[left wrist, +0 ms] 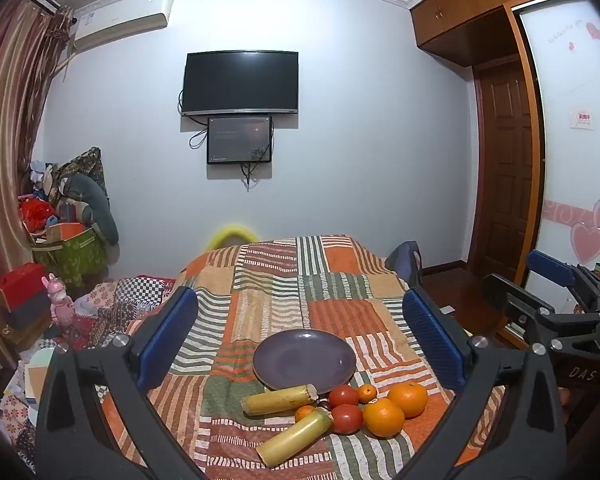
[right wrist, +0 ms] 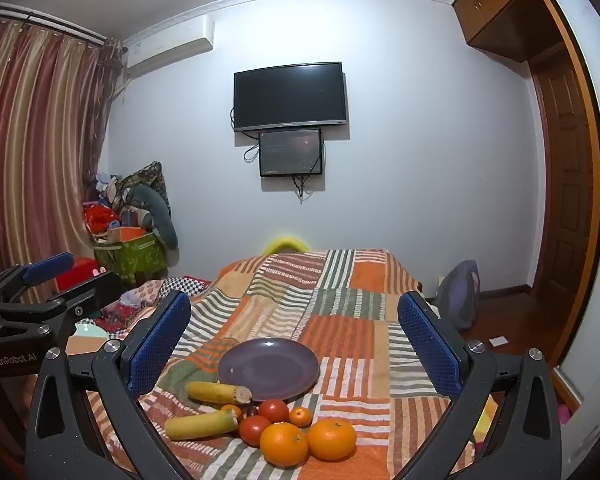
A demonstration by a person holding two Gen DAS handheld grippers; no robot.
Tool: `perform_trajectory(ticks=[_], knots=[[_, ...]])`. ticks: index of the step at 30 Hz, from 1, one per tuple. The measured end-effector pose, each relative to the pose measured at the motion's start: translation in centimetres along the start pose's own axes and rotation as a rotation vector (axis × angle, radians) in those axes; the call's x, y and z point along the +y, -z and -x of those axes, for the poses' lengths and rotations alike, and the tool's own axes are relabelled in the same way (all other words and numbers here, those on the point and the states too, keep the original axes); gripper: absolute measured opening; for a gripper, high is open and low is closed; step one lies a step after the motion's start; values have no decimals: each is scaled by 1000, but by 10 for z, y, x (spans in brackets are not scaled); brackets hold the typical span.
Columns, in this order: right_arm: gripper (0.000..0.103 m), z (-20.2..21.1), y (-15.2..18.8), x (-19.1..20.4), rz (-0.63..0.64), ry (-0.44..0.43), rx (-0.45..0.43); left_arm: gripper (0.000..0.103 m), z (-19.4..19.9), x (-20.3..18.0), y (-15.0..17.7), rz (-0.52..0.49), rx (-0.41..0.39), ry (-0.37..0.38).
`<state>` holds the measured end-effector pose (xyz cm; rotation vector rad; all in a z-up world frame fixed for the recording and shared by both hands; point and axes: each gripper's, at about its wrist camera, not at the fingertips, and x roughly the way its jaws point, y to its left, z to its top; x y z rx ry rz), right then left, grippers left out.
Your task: Organize fruits
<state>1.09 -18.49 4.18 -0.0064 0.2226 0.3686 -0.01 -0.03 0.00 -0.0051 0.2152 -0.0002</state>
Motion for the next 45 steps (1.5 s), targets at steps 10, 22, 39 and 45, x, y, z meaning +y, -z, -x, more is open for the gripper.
perform_trajectory(ticks=[10, 22, 39, 45], knots=[[103, 0, 0, 0, -1, 0, 0, 103, -5, -4, -5, 4, 1, -9], [103, 2, -1, 0, -1, -6, 0, 103, 0, 4, -6, 1, -3, -3], [103, 1, -1, -1, -5, -8, 2, 103, 4, 1, -12, 1, -4, 4], [103, -2, 0, -2, -6, -9, 22, 103, 1, 2, -8, 13, 1, 10]])
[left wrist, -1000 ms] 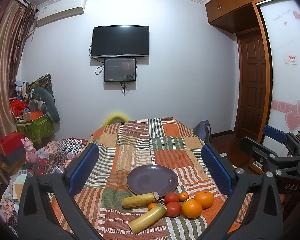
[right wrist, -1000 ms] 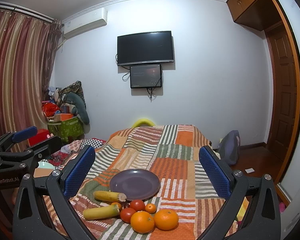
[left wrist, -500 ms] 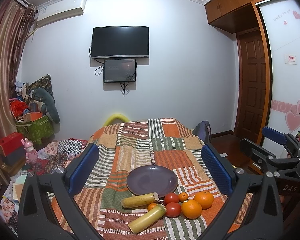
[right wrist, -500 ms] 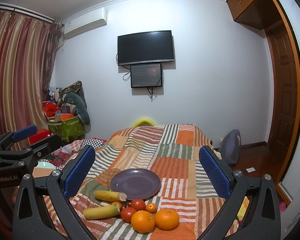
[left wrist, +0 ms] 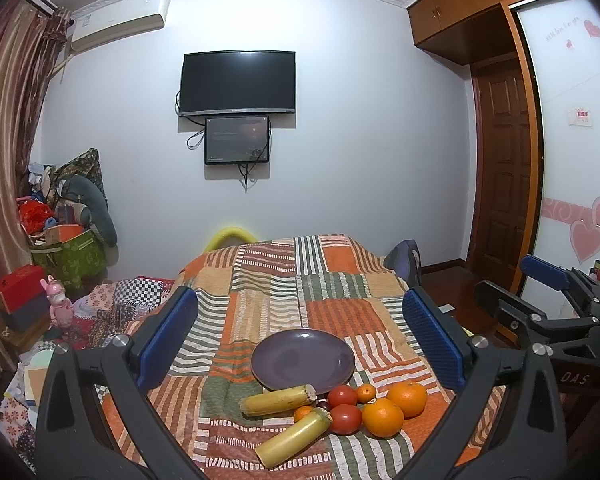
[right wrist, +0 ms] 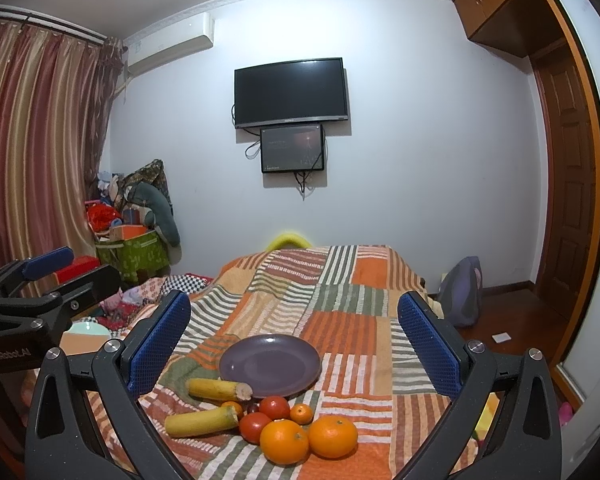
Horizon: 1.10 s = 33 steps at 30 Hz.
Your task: Organize fruits
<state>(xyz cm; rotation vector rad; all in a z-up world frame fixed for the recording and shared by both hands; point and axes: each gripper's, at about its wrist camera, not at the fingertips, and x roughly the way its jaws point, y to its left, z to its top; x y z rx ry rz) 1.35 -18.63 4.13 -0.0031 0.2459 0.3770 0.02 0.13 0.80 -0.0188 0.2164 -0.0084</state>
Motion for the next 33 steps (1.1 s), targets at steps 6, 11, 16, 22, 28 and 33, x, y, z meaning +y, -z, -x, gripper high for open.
perform_trajectory(ticks=[6, 11, 16, 22, 28, 33], knots=[[103, -12, 3, -7, 2, 4, 36, 103, -18, 6, 8, -15, 50, -7], [103, -25, 13, -20, -7, 18, 79, 103, -39, 17, 19, -8, 89, -13], [92, -41, 28, -27, 15, 35, 150, 92, -69, 31, 39, -9, 194, -28], [79, -58, 51, -33, 48, 13, 276, 83, -99, 39, 69, -7, 369, -5], [61, -74, 78, -35, 39, -65, 427, 82, -119, 32, 96, -59, 489, 54], [59, -83, 93, -34, -12, -125, 507, 81, -130, 17, 122, -34, 560, 124]])
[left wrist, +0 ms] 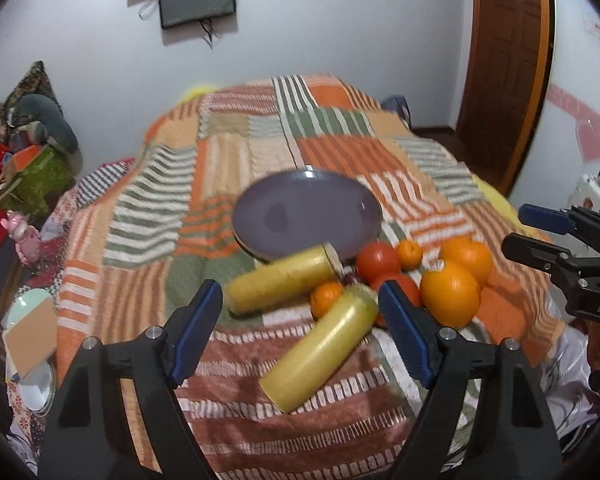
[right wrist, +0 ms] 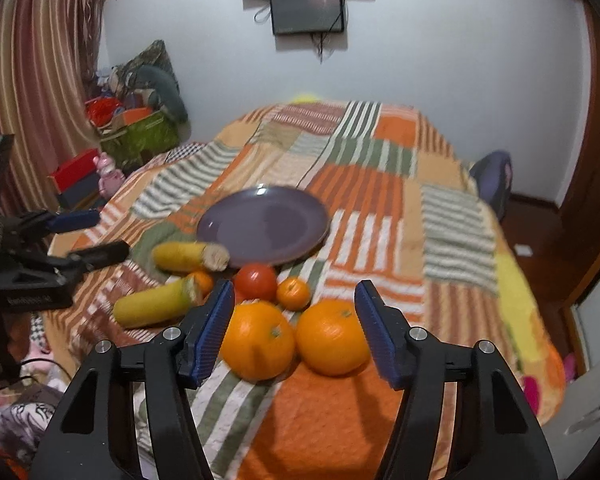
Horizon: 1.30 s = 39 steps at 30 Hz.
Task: Organize fruits
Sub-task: 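Grasp the yellow cylinder with the left gripper while the right gripper grasps a large orange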
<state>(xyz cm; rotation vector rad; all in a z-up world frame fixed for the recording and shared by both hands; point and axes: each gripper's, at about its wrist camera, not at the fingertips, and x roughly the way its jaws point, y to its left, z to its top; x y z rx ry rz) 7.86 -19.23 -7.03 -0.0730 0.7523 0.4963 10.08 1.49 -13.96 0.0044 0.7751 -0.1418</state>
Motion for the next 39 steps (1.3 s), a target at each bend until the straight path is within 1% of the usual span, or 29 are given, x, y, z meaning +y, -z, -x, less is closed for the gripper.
perform_trajectory(ticks=[2, 4, 8, 13, 16, 20, 21, 23, 29, 31, 33, 34, 36, 39], knots=[[59, -6, 4, 1, -11, -21, 25, 81, -8, -1, 5, -6, 29, 17], [59, -13, 7, 2, -19, -38, 57, 81, -16, 4, 8, -41, 54, -9], [58, -23, 14, 4, -33, -65, 109, 81, -31, 7, 16, -33, 107, 19], [58, -34, 20, 13, -19, -87, 160, 81, -45, 7, 22, -43, 143, 31], [59, -42, 24, 17, -6, -85, 189, 81, -53, 8, 24, -51, 158, 36], [60, -46, 24, 16, -9, -66, 188, 81, -65, 11, 25, -33, 191, 50], [60, -48, 24, 15, -11, -60, 193, 81, -71, 13, 26, -21, 213, 58], [60, -54, 25, 14, -15, -49, 211, 76, -78, 16, 26, -2, 238, 86], [61, -63, 26, 13, -19, -25, 220, 73, -84, 12, 25, 2, 239, 98], [58, -65, 26, 12, -24, -19, 221, 73, -85, 12, 25, 0, 238, 98], [54, -66, 26, 9, -33, -17, 219, 71, -85, 11, 24, -7, 235, 96], [54, -65, 26, 8, -39, -22, 218, 71, -85, 11, 24, -9, 234, 94], [54, -64, 26, 8, -40, -26, 215, 67, -83, 11, 25, -14, 230, 97], [53, -63, 26, 8, -38, -25, 211, 56, -78, 7, 23, -36, 217, 100]])
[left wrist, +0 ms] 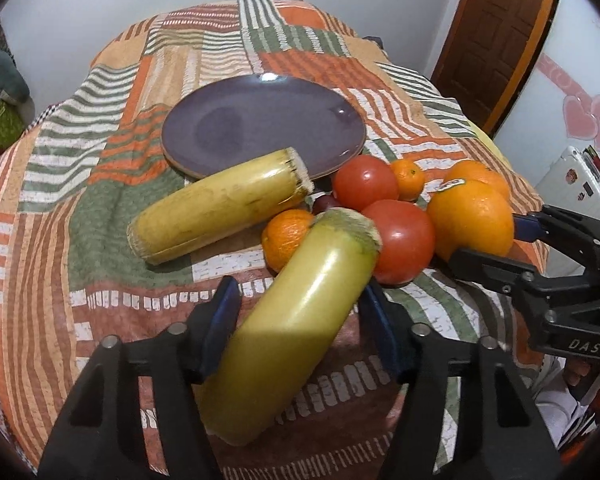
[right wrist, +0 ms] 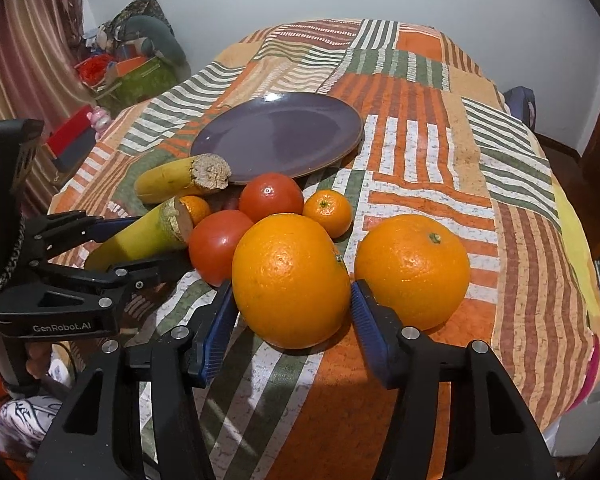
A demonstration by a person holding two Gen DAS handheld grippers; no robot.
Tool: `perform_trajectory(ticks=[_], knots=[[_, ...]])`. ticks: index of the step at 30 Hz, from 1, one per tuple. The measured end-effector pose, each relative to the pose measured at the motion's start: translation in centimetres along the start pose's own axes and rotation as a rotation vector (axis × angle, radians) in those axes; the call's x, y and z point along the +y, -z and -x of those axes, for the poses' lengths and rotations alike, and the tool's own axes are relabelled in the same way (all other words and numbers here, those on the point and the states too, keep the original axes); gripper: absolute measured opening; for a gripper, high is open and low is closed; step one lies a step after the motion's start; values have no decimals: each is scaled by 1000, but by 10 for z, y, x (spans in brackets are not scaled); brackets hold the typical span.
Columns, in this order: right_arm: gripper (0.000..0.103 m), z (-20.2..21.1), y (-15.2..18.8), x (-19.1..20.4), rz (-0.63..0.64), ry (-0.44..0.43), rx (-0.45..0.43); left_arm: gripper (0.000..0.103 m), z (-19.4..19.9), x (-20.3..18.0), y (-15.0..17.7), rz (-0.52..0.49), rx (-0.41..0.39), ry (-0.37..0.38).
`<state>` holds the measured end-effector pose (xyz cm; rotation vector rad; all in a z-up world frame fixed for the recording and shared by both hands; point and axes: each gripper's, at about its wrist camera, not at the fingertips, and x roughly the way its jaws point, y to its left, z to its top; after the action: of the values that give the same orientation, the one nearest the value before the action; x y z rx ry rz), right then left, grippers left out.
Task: Organize fruits
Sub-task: 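Grasp the yellow cylinder with the left gripper while the right gripper grasps a large orange, then place the yellow cylinder on the purple plate while the right gripper places the orange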
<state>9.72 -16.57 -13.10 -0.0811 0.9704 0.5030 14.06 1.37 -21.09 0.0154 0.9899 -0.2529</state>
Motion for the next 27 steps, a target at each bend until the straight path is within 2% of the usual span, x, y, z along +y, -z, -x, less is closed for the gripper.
perform_trajectory(ticks=[5, 11, 21, 27], knots=[[53, 8, -2, -1, -8, -7, -26, 44, 8, 4, -3, 12, -9, 23], [52, 21, -10, 0, 1, -2, -78, 39, 28, 17, -8, 56, -51, 19], [52, 37, -39, -1, 30, 13, -174, 36, 64, 28, -25, 86, -160, -8], [52, 41, -57, -5, 37, 30, -225, 35, 83, 30, -46, 89, -230, -18]])
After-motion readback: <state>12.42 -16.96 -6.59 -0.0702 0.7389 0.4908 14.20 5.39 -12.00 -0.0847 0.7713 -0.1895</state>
